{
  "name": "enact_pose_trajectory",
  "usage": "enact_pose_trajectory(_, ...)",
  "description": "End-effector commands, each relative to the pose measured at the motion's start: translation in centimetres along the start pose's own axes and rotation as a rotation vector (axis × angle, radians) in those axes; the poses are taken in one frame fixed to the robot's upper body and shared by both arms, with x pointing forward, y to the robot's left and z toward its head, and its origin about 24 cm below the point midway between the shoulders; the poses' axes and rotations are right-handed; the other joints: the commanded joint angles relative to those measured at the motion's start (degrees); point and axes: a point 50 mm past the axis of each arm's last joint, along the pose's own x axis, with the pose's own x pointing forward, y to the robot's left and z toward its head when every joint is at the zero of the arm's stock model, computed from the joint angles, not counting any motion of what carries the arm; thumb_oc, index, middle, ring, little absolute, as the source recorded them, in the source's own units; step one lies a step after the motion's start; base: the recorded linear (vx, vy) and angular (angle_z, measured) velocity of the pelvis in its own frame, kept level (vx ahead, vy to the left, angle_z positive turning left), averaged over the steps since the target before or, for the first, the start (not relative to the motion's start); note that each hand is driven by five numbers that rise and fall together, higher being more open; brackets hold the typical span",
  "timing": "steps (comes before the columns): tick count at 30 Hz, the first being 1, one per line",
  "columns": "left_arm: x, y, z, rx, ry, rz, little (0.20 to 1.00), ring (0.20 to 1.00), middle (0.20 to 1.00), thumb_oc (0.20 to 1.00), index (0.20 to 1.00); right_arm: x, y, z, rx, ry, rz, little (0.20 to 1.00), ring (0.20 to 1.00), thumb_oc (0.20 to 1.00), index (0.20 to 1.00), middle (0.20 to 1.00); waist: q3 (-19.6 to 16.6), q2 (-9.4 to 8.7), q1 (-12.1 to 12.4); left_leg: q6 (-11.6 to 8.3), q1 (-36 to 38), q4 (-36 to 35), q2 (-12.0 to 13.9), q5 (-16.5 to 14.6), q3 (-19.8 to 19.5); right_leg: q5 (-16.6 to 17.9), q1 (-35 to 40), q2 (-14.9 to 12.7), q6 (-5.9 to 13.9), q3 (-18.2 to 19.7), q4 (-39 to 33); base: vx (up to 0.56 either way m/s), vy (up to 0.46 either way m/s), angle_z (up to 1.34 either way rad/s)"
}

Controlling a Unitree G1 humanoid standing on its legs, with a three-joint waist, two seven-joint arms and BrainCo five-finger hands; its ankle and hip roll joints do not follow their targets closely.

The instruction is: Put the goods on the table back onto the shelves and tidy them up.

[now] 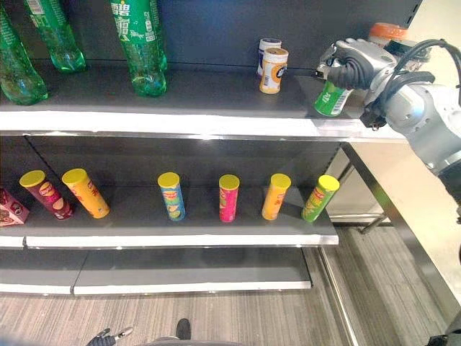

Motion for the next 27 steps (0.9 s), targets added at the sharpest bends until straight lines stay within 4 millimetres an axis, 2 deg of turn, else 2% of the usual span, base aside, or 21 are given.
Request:
enact_pose_trajectory(1, 0.5, 1.5, 3.2, 0.034, -0.082, 0.029, 1.000, 1.000, 1.000, 1.000, 1.000, 0.6, -3.7, -0.6, -0.064, 0.064, -0.162, 0.200, 0.200, 0.200, 0.200, 0.200, 0.8, -1.10, 2.8, -4.00, 7.8, 0.4, 2.4, -10.3, -0.4, 6.2, -5.6, -2.6, 2.25, -0.8, 0.4, -0.01, -0.004, 0.07)
enact_pose_trajectory(11, 0.5, 1.7, 3.2, 0.042, -0.089, 0.014, 1.000, 1.000, 1.000, 1.000, 1.000, 1.5, -2.7, -1.2, -0.076, 0.118, -0.136, 0.200, 0.200, 0.200, 0.200, 0.200, 0.7, 0.13, 3.2, -4.00, 7.2, 0.4, 2.4, -10.1, -1.2, 6.1, -5.2, -2.3, 2.18, -1.8, 0.2, -0.01, -0.006, 0.05)
enact_pose_trajectory(27, 0.4, 1.4, 3.1, 0.035, -0.093, -0.003, 1.000, 1.000, 1.000, 1.000, 1.000, 2.2, -3.1, -0.3, -0.100, 0.094, -0.120, 0.200, 0.200, 0.200, 0.200, 0.200, 0.8, -0.67, 4.3, -4.13, 6.8, 0.4, 2.7, -10.2, -2.3, 5.9, -5.1, -2.0, 2.13, -3.0, 0.1, 0.00, 0.000, 0.02)
